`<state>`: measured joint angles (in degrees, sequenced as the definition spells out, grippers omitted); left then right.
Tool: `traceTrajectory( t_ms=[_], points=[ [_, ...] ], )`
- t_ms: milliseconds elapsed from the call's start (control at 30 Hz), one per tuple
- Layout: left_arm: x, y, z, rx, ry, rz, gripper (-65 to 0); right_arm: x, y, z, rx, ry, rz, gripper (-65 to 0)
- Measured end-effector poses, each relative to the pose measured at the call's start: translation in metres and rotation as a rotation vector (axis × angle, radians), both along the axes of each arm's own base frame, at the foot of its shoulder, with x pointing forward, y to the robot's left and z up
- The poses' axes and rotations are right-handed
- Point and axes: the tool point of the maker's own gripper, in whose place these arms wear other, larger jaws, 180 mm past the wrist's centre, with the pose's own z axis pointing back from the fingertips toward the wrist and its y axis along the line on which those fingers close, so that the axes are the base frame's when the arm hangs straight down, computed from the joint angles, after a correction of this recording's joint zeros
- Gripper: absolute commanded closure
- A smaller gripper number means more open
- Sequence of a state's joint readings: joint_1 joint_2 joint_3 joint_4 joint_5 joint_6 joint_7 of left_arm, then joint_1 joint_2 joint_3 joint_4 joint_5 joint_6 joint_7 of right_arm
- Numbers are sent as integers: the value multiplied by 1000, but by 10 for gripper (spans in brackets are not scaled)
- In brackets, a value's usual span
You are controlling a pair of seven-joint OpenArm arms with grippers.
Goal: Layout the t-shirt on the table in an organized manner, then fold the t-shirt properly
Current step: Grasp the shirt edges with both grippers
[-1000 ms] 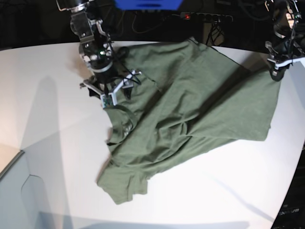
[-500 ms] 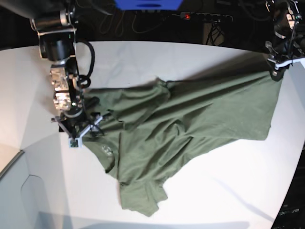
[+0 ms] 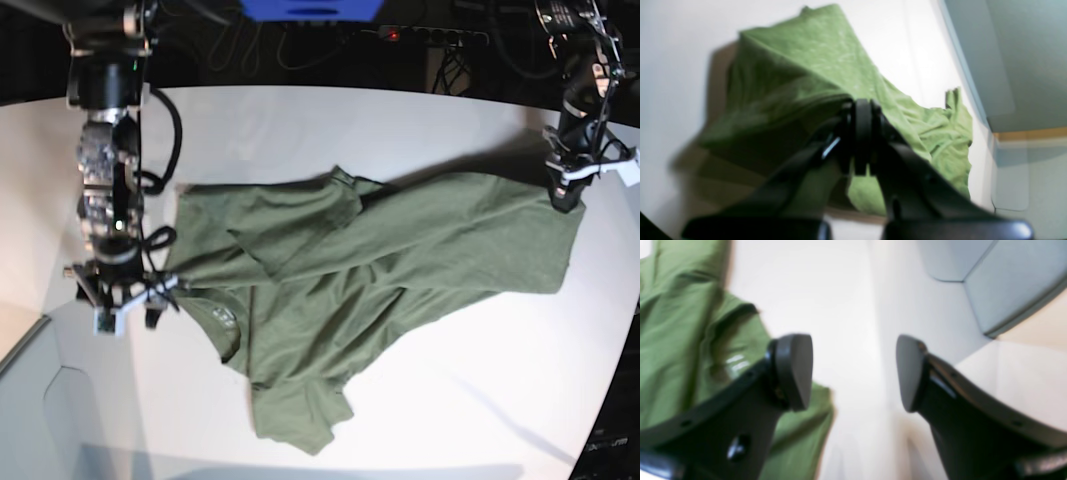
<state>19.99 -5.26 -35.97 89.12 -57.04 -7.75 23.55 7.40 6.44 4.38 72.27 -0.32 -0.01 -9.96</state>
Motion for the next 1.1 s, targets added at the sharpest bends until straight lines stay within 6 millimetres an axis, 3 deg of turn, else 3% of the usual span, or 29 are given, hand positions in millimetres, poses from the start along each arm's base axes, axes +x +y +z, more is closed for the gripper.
traceTrajectory(
  t_ms=[200, 300, 433, 633, 767, 1033, 1100],
  points=[
    [0, 3, 0, 3, 2, 10, 0, -67, 64, -16, 18, 44, 150, -376],
    [3, 4, 2, 8, -6, 7, 0, -96, 75, -40, 32, 122, 178, -376],
    [1, 4, 0, 5, 1, 8, 0, -123, 74, -58, 32, 187, 179, -377],
    [-6, 5, -17, -19, 42, 22, 0, -135, 73, -68, 35, 215, 177, -377],
    [-9, 6, -24, -27, 58, 28, 0, -141, 71, -89, 36, 275, 169, -377],
    [-11, 6, -29, -35, 71, 31, 0, -125, 68, -95, 33, 277, 163, -369],
    [-12, 6, -30, -34, 72, 31, 0, -124, 69, -95, 35, 276, 169, -323]
  ],
)
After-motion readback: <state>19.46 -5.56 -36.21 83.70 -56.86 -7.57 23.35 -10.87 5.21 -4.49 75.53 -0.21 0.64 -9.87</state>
